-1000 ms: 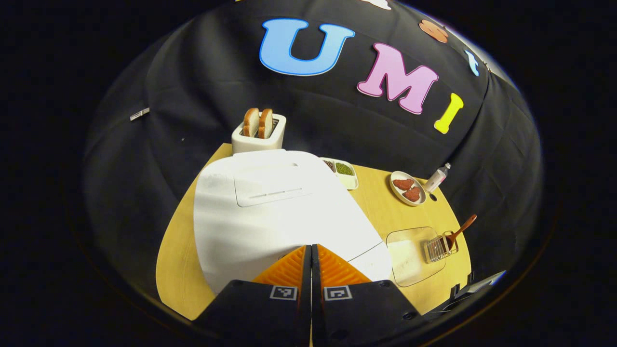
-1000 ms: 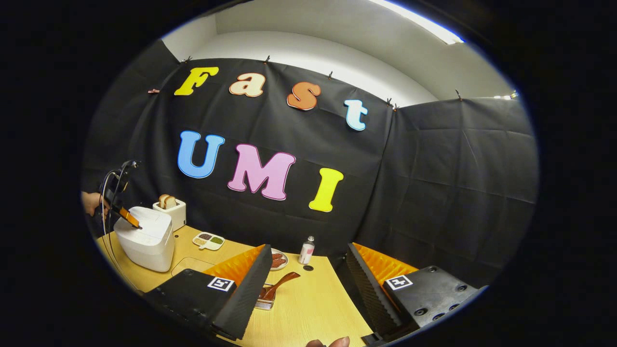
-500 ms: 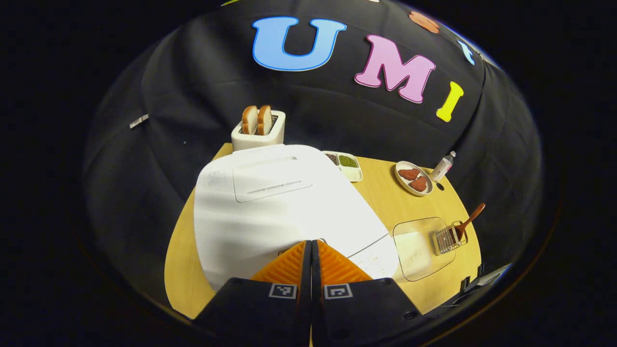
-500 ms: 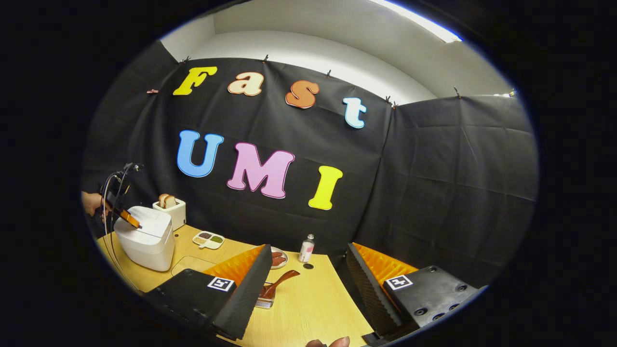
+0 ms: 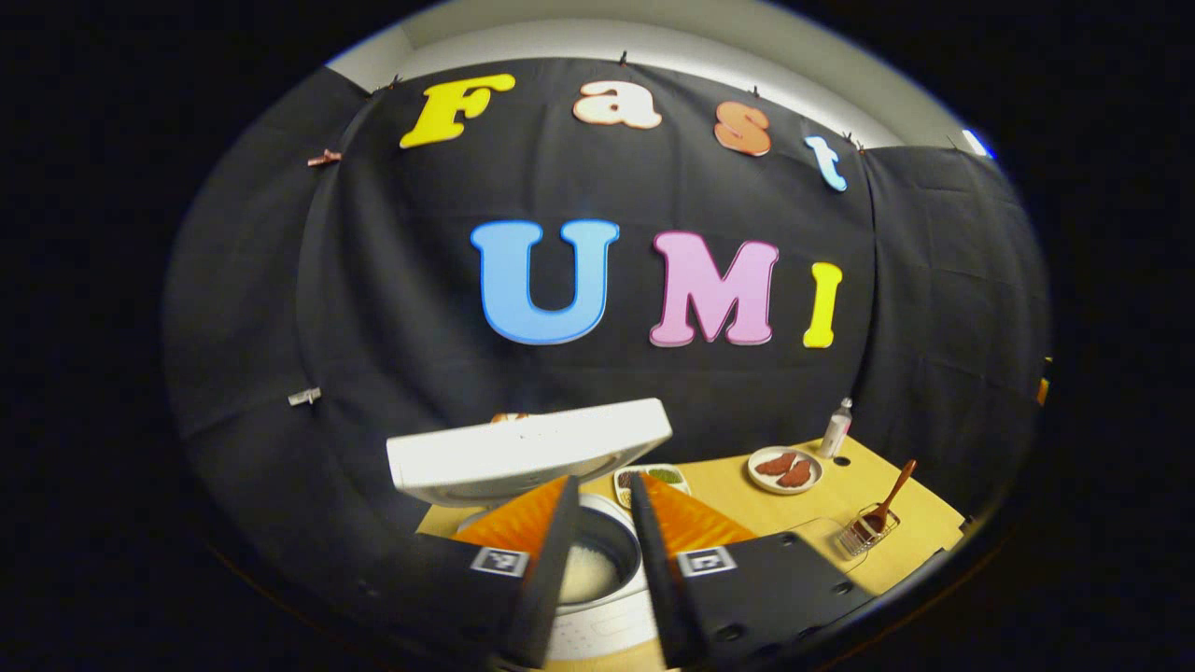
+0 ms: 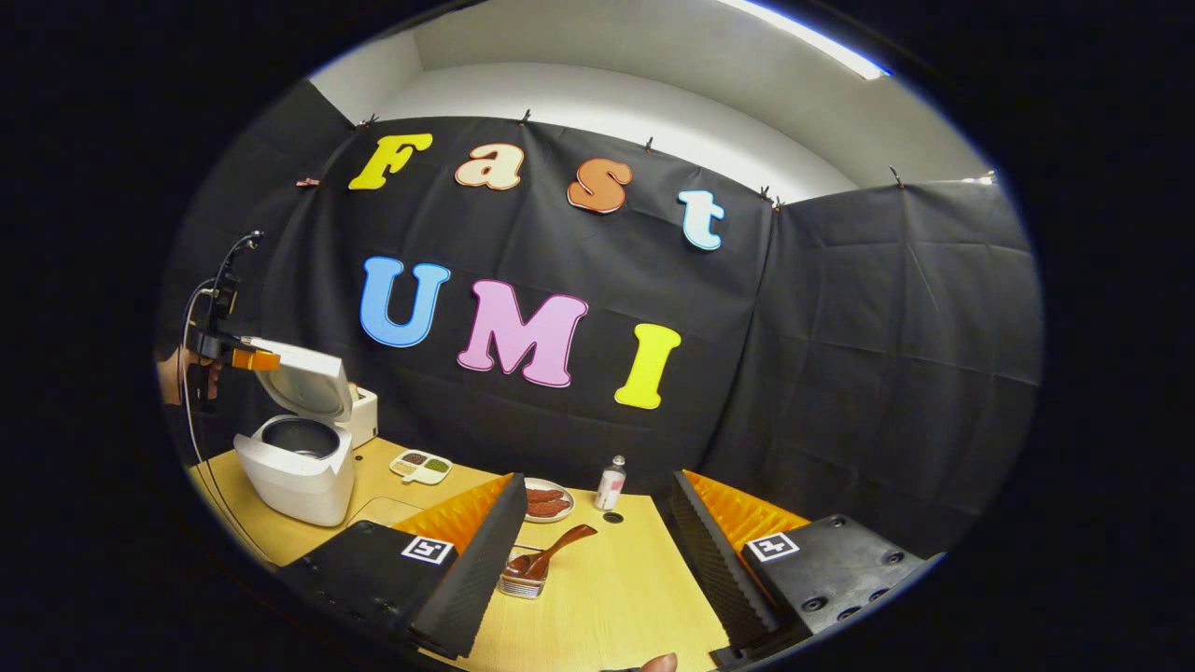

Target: Close the left gripper, press the button to open the rice cooker; take a wooden spoon from the chopstick holder with the right hand, scoop a spoonful of rice and pour it into the rice cooker, then put the wooden spoon back into the chopstick holder.

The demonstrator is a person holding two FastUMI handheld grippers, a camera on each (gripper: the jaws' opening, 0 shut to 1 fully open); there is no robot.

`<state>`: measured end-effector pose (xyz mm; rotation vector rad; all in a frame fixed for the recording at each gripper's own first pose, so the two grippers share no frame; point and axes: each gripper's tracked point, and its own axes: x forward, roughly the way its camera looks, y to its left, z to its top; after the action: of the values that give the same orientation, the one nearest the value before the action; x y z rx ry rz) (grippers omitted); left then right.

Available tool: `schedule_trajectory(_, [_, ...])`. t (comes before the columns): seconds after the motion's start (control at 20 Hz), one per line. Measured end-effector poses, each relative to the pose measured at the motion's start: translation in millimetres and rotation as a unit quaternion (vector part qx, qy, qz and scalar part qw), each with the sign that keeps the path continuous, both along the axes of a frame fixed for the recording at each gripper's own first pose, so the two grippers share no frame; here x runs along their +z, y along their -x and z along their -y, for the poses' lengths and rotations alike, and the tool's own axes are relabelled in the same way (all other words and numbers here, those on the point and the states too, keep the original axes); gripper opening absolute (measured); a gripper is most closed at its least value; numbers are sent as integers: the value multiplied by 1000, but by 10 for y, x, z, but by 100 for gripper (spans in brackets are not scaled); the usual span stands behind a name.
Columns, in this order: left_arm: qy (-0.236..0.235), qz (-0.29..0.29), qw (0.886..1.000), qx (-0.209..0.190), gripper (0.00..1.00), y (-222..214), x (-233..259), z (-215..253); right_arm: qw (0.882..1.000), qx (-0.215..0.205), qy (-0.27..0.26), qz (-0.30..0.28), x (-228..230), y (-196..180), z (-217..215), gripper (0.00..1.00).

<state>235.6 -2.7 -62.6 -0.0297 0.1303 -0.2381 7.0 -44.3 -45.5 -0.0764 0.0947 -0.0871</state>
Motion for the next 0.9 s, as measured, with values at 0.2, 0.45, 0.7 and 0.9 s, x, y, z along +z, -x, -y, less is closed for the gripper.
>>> schedule_trajectory(0.2, [-16, 59, 998, 8, 98, 452, 381, 110, 998, 29, -49, -19, -137, 4, -165, 98])
schedule_trajectory(0.45, [39, 105, 994, -2, 98, 1249, 749, 373, 996, 43, -79, -26, -317, -54, -178, 98])
schedule_trajectory(0.7, [68, 102, 992, 42, 98, 1877, 752, 189, 995, 57, -71, -32, -492, -129, -160, 98])
schedule_trajectory(0.9, [79, 74, 990, 91, 95, 2219, 615, 0, 993, 73, -81, -54, -718, -225, -176, 98])
